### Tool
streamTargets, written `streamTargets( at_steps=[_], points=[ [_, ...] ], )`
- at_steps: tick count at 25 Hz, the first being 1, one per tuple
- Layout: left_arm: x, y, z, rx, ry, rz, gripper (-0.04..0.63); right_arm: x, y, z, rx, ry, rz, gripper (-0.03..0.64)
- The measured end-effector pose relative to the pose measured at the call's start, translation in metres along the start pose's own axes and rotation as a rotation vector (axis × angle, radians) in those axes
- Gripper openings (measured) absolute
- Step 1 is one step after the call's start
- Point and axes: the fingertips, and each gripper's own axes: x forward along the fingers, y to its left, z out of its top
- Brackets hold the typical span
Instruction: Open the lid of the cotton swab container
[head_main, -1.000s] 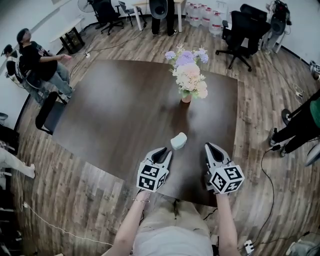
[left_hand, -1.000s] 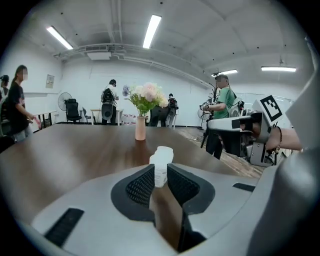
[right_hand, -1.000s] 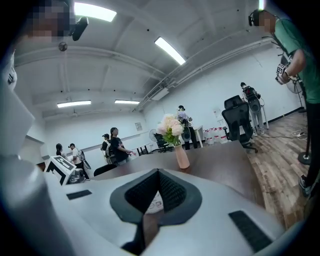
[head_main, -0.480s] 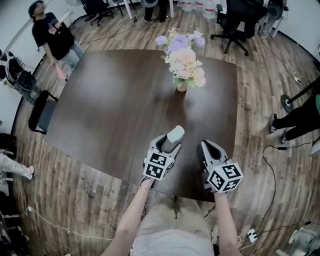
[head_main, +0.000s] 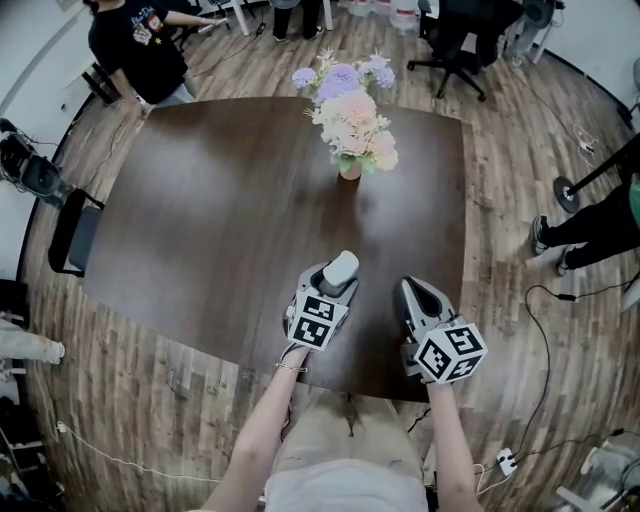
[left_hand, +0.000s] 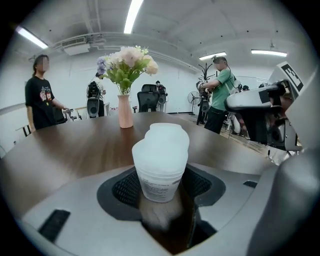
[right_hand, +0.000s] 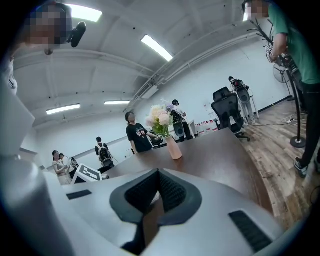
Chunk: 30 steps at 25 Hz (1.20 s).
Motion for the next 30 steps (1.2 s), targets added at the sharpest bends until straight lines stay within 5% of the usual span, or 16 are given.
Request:
streamTargets(
  at_steps=[15,30],
  points=[
    [-0.021,-0.02,0.014,-0.014,-0.028,-0.1,0.247,0.009,0.017,0.021,-0.04,-0.024,0.071,0.021],
    [-0.107,-0.054,0.073,0.066,-0.094,-0.29,0.247,-0.009,0.091,0.07,-0.129,-0.059,0.502,0.023]
  ],
)
